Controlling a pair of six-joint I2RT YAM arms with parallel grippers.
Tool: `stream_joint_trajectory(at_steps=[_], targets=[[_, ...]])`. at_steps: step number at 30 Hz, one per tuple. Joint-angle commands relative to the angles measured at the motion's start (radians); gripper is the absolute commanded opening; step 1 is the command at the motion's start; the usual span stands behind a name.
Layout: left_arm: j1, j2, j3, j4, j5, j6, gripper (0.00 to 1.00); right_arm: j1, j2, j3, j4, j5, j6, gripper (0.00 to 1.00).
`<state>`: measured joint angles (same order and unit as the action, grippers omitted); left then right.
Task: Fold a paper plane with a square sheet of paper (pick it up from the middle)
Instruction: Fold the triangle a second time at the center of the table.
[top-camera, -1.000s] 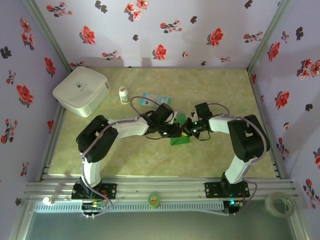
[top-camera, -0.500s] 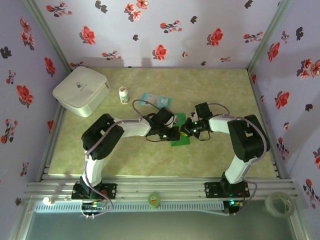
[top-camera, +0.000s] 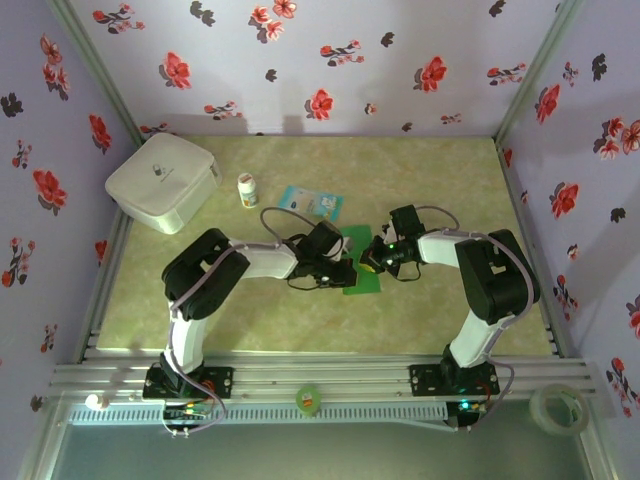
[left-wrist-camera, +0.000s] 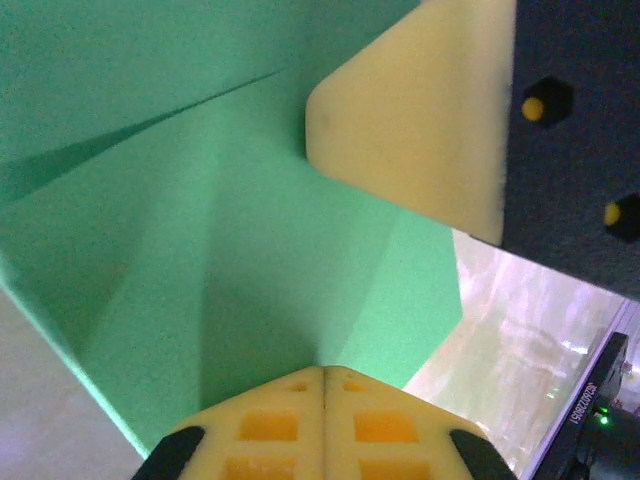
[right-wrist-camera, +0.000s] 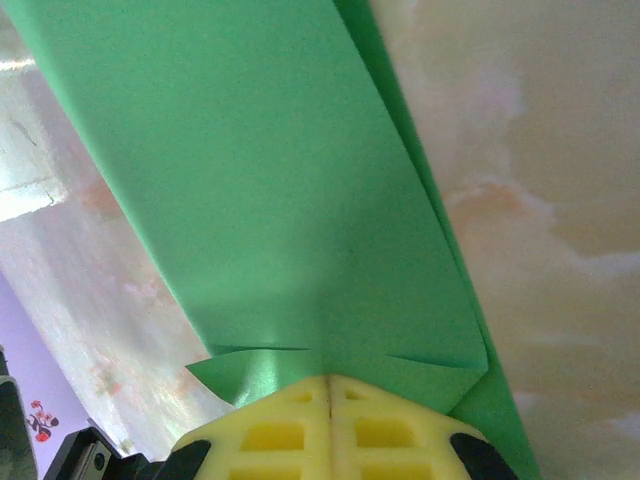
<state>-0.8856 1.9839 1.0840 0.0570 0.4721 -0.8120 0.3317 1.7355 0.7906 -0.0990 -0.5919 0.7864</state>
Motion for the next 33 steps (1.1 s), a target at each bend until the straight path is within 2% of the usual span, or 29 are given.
stream_joint_trajectory(at_steps=[1,13,22,26,33], targets=[[-0.017,-0.026,-0.063,-0.06,0.003,-0.018,0.0,-0.013,0.023,-0.031,-0.12,0.13,-0.023,0.0],[-0.026,-0.122,-0.197,-0.054,0.002,-0.025,0.0,-0.015,0.012,-0.034,-0.124,0.136,-0.023,0.0],[-0.005,-0.281,-0.182,0.009,0.006,-0.024,0.01,-0.015,0.005,-0.037,-0.104,0.121,-0.007,0.0],[0.025,-0.235,-0.137,0.047,0.014,-0.046,0.01,-0.015,-0.002,-0.04,-0.102,0.117,-0.004,0.0],[0.028,-0.092,-0.027,0.066,0.034,-0.043,0.0,-0.016,0.004,-0.045,-0.084,0.103,0.004,0.0]])
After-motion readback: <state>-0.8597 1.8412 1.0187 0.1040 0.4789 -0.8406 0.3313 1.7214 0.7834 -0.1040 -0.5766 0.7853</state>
